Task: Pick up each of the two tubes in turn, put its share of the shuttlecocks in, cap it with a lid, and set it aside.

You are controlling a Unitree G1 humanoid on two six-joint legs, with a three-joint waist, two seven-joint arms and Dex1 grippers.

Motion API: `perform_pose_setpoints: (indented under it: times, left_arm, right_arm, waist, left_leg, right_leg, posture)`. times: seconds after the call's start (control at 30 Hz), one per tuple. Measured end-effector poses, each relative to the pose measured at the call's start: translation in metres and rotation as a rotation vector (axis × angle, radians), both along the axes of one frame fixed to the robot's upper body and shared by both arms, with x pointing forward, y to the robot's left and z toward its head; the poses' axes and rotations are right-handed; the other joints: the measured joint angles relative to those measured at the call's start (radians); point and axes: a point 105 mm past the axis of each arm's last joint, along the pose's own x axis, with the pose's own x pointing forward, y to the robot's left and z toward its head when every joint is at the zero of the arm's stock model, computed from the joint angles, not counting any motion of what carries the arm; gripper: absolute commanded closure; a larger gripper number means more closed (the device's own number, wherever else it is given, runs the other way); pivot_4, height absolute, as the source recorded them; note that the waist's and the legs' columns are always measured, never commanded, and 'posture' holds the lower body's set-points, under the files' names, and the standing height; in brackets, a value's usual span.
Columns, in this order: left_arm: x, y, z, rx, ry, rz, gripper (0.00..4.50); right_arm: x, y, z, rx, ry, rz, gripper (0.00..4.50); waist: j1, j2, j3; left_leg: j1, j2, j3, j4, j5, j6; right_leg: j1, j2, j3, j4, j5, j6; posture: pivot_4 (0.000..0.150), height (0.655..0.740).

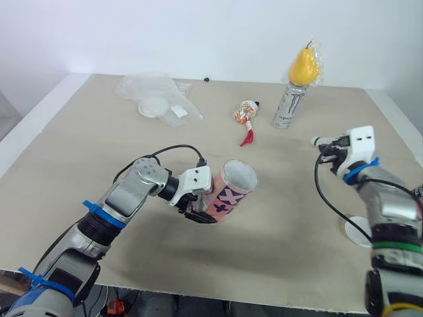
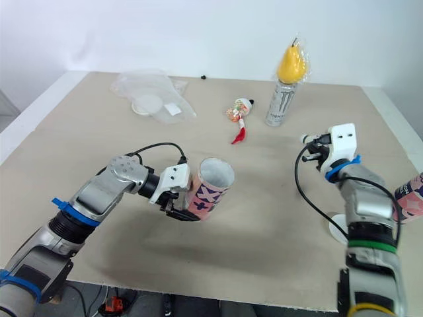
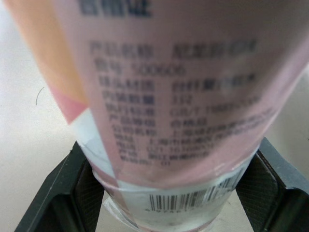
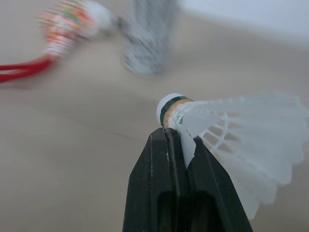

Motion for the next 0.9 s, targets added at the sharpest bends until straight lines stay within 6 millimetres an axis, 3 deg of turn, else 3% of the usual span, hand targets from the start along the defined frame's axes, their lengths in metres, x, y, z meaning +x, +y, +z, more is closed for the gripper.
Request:
perform_pose_setpoints:
  times: [0.03,0.07,0.1,0.17,0.27,0.4,0.57,0.9]
  left_arm:
    - [0.0,0.001,0.0,0.001,0.003,0.003,1.1]
    - [0.001,0.002,0.0,0.001,0.012,0.007,1.1]
    - [0.001,0.002,-0.001,0.001,0.014,0.009,1.1]
    - [0.002,0.002,0.0,0.003,0.018,0.008,1.1]
    - [0.003,0.0,0.0,0.004,0.025,-0.005,1.1]
    - [0.005,0.0,0.001,0.003,0.028,-0.015,1.1]
    - [0.006,-0.002,0.0,-0.001,0.029,-0.021,1.1]
    - [0.005,-0.003,0.001,-0.002,0.028,-0.022,1.1]
  right_arm:
    - [-0.004,0.007,0.009,-0.036,-0.019,0.042,4.44]
    - [-0.022,0.035,0.035,-0.14,-0.07,0.218,4.44]
    - [-0.026,0.043,0.041,-0.158,-0.087,0.258,4.44]
    - [-0.051,0.079,0.062,-0.252,-0.139,0.488,4.44]
    - [-0.091,0.117,0.071,-0.449,-0.152,0.776,4.44]
    - [-0.104,0.13,0.057,-0.59,-0.101,0.907,4.44]
    - [-0.105,0.142,0.052,-0.679,-0.12,0.976,4.44]
    - [-0.106,0.15,0.036,-0.745,-0.105,1.09,4.44]
  waist:
    - [-0.001,0.0,0.0]
    - [-0.002,0.001,0.001]
    - [-0.003,0.001,0.001]
    - [-0.004,0.0,0.001]
    - [0.0,-0.003,0.001]
    - [0.0,-0.005,0.002]
    - [0.003,-0.005,0.002]
    - [0.004,-0.005,0.002]
  left_leg:
    - [0.001,0.0,0.0,0.0,0.0,0.0]
    - [0.002,0.001,0.0,0.0,0.0,0.0]
    - [0.002,0.001,0.0,0.0,0.0,0.0]
    - [0.003,0.002,-0.001,0.0,0.0,0.0]
    - [0.002,0.002,-0.001,0.001,0.0,0.0]
    - [0.001,0.002,0.0,0.001,0.0,0.0]
    - [0.001,0.002,-0.001,0.001,0.0,0.0]
    - [0.001,0.002,-0.001,0.001,0.0,0.0]
  right_leg:
    - [0.0,0.0,0.0,0.0,-0.001,0.002]
    - [0.001,0.001,0.0,0.0,-0.002,0.003]
    - [0.001,0.002,0.0,0.0,-0.002,0.003]
    - [0.002,0.003,-0.001,0.0,-0.002,0.002]
    - [0.002,0.002,-0.001,-0.001,-0.002,0.002]
    - [0.002,0.001,-0.001,-0.001,-0.002,0.002]
    - [0.001,0.001,-0.001,-0.001,-0.002,0.002]
    - [0.001,0.001,-0.002,-0.001,-0.002,0.002]
  posture:
    - [0.15,0.74]
    - [0.15,0.74]
    - [0.15,0.74]
    - [0.15,0.74]
    - [0.15,0.74]
    - [0.15,0.74]
    - [0.15,0.74]
    - [0.15,0.74]
